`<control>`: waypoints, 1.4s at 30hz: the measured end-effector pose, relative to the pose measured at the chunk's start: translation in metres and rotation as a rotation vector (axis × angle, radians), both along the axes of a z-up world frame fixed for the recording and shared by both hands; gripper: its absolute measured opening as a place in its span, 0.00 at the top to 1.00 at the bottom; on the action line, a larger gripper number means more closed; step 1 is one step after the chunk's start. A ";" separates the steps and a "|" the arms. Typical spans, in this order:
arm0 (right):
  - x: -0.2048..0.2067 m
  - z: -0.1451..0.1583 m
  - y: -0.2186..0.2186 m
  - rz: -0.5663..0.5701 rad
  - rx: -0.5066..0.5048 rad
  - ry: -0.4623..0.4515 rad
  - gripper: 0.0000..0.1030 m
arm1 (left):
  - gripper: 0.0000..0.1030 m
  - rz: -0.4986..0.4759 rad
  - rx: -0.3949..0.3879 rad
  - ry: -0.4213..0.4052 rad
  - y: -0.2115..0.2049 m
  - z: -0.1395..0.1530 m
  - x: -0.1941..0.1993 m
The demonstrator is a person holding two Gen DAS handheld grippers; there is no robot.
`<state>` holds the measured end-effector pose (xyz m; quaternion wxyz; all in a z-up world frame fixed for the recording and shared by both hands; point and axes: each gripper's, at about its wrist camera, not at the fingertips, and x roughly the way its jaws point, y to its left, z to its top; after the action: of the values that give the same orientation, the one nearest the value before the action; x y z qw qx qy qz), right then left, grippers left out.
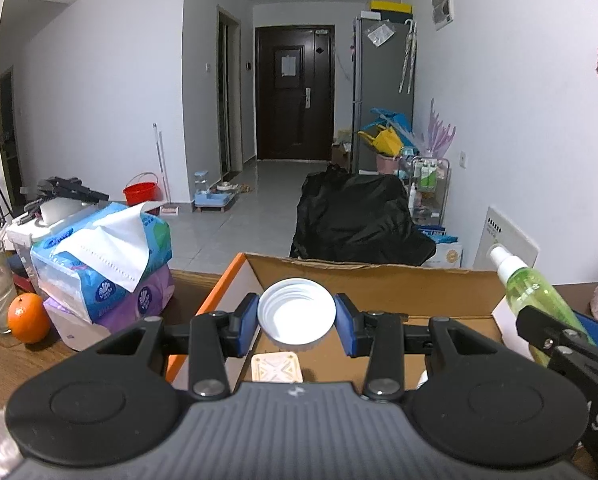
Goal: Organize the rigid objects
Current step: 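Carry the white cap and green bottle with both tools into the cardboard box, then open both tools to release the cap and bottle in the box, then withdraw both tools from the box back over the table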
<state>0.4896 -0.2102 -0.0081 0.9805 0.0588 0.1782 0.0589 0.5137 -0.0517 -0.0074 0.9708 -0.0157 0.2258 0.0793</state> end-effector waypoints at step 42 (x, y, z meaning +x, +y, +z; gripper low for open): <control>0.007 0.000 -0.013 -0.049 0.017 0.044 0.01 | 0.00 0.087 -0.011 0.088 0.018 -0.011 0.011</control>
<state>0.4968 -0.2232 -0.0078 0.9770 0.0726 0.1976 0.0349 0.5251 -0.0338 -0.0184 0.9554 -0.0274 0.2679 0.1210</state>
